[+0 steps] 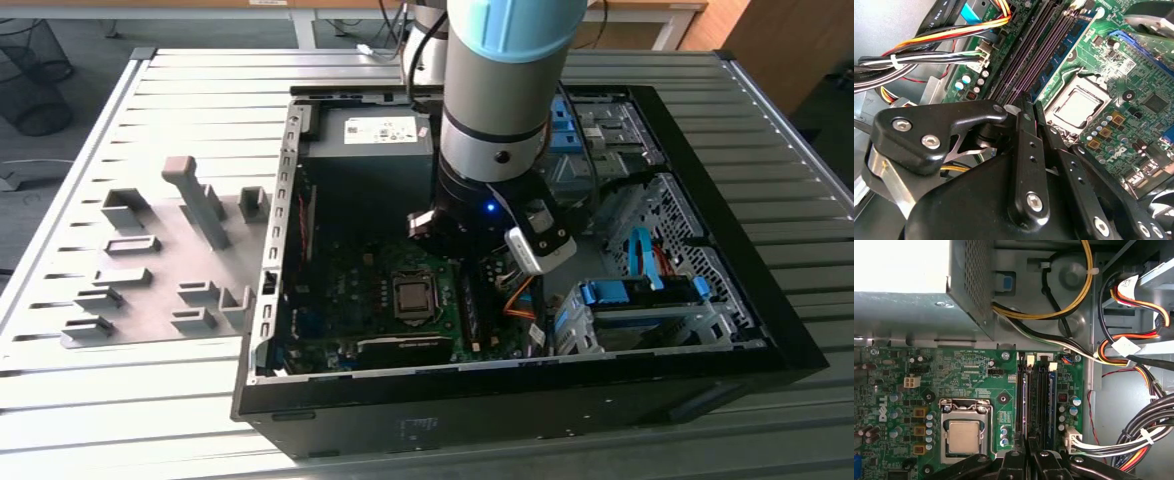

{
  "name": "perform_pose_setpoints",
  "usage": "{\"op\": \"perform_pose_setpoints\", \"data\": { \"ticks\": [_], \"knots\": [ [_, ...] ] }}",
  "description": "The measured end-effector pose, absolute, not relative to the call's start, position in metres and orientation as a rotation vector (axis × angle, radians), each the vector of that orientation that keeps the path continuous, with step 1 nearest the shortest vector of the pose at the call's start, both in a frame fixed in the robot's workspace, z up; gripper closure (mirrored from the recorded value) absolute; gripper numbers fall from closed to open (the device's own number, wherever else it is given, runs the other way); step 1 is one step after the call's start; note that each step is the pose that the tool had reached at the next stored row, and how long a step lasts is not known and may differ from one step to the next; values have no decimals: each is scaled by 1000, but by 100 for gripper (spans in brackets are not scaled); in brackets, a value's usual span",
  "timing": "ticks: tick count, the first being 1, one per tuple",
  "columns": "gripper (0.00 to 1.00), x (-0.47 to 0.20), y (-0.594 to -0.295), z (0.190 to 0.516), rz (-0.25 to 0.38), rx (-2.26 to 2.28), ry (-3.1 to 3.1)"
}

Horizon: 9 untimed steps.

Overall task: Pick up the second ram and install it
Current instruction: 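Insert the second ram into the second slot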

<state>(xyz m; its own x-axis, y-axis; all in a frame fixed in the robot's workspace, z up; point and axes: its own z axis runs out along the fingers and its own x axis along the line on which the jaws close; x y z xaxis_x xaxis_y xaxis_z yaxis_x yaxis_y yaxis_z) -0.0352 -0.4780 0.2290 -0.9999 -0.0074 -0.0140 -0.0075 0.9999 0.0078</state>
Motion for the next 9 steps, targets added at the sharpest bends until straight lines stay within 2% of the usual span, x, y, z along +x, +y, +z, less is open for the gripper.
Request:
{"op": "perform_pose_setpoints", "data": {
  "ticks": [9],
  "knots": [
    [86, -30, -478, 225, 13, 19, 3128]
  ]
}}
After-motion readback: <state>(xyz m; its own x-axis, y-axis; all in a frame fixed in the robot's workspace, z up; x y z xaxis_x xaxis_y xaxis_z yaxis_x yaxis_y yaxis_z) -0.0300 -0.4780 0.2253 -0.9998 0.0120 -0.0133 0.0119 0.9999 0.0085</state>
